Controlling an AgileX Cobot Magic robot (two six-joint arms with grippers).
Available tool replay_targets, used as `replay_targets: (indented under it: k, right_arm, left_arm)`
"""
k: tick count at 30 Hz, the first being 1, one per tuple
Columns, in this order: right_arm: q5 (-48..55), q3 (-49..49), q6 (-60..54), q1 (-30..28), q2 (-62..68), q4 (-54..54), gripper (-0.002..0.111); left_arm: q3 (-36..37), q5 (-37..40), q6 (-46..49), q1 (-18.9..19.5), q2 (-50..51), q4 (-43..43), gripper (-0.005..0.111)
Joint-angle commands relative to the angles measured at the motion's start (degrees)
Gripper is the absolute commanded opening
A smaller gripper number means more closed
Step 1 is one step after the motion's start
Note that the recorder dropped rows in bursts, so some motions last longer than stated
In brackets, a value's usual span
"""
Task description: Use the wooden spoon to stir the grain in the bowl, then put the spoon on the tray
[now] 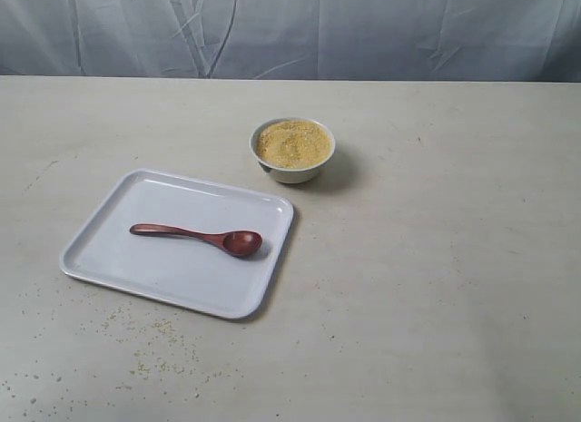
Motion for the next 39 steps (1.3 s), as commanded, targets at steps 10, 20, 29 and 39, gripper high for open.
replay_targets:
  k: [10, 20, 29, 39]
  right_arm:
    - [-14.09, 14.59, 0.08, -0.31, -1.3, -0.03, 0.0]
    - [-14.52, 18.31, 0.08, -0.31, -1.3, -0.03, 0.0]
    - [-14.53, 18.31, 0.22, -0.91, -1.3, -0.03, 0.0]
    - [-14.53, 18.31, 0.22, -9.3, -1.3, 0.02, 0.0]
  left_arm:
    - [0.28, -0.43, -0.06, 0.05, -0.29, 0.41, 0.0]
    - [0.28, -0.43, -0.06, 0.05, -0.29, 0.41, 0.0]
    - [0.28, -0.43, -0.06, 0.05, -0.29, 0.41, 0.0]
    - [0.28, -0.43, -0.06, 0.05, -0.29, 0.53, 0.0]
